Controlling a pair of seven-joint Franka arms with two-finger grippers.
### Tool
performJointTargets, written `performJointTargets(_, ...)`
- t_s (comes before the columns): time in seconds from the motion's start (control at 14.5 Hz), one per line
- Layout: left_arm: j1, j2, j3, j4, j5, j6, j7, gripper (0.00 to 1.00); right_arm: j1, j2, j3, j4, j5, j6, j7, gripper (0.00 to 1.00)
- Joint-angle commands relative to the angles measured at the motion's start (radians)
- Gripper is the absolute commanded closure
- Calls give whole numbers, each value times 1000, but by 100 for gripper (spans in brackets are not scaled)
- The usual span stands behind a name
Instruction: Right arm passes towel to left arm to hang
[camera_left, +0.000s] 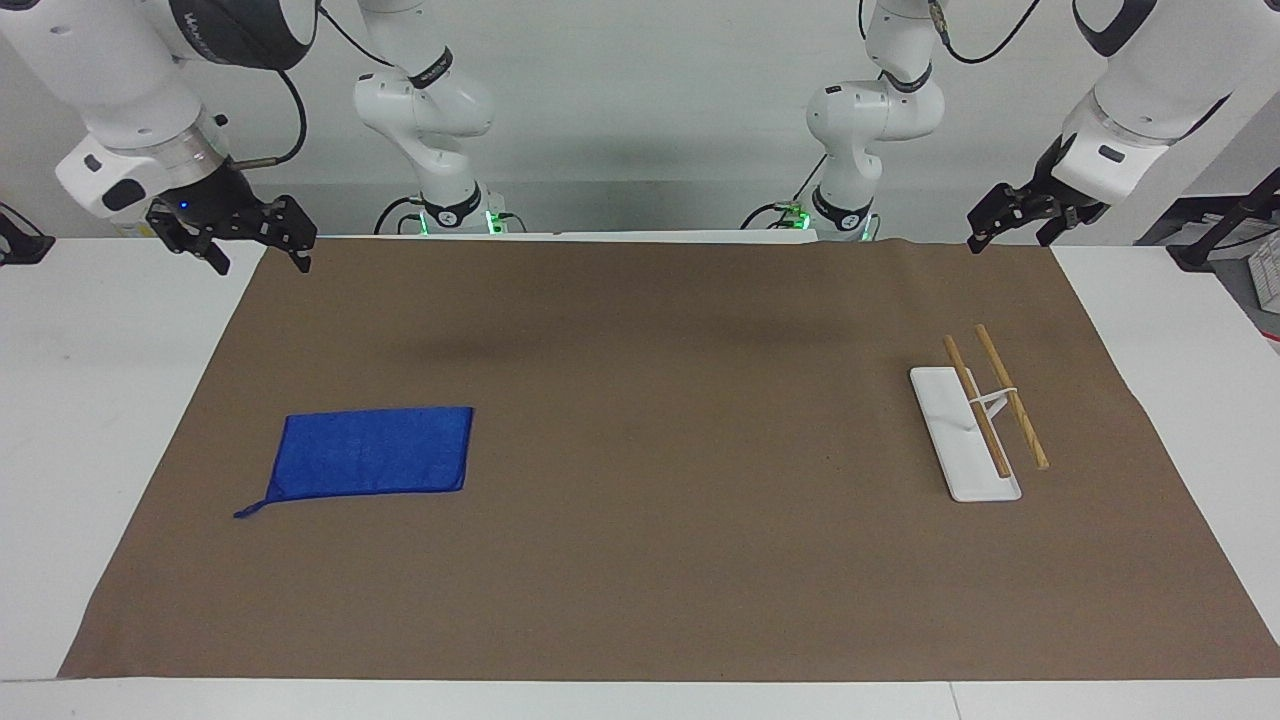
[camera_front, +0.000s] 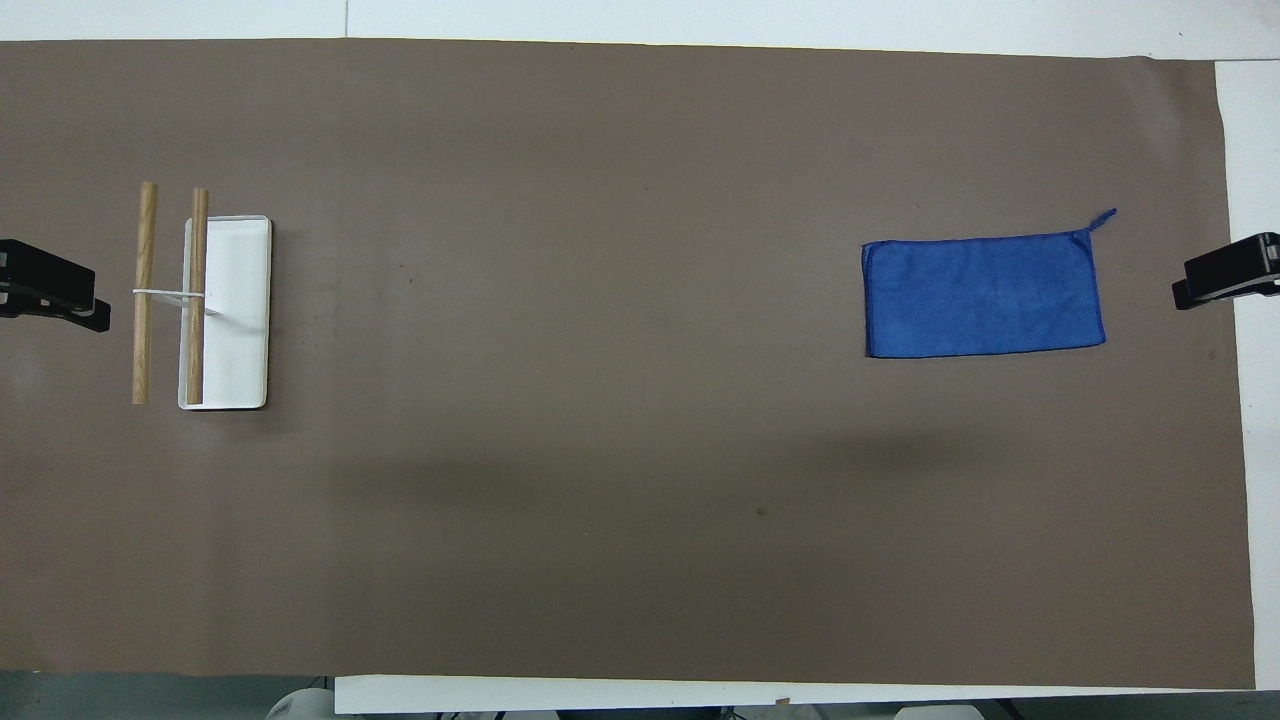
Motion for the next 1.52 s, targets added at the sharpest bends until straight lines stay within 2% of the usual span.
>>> performJointTargets(0.0, 8, -21, 1, -19, -11, 12, 3, 0, -13, -1, -3, -7, -4, 6, -30, 1)
performJointTargets(0.21, 8, -21, 1, -19, -11, 12, 3, 0, -12, 1, -3, -6, -4, 16, -28, 1)
performJointTargets(0.34, 8, -21, 1, -19, -11, 12, 3, 0, -12, -1, -6, -27, -4, 91, -34, 1)
performJointTargets(0.55, 8, -21, 1, -19, -11, 12, 3, 0, -19, -2, -9, -146, -4, 223, -40, 1)
performJointTargets(0.9, 8, -21, 1, -19, -11, 12, 3, 0, -30, 21, -20, -367, -2, 520, -189, 1)
performJointTargets(1.24, 8, -21, 1, -19, -11, 12, 3, 0, -33, 94, -15, -570, -2, 864, -198, 2)
performJointTargets(1.45, 8, -21, 1, -19, -11, 12, 3, 0, -35, 150, -15, -628, -2, 1012, -218, 3)
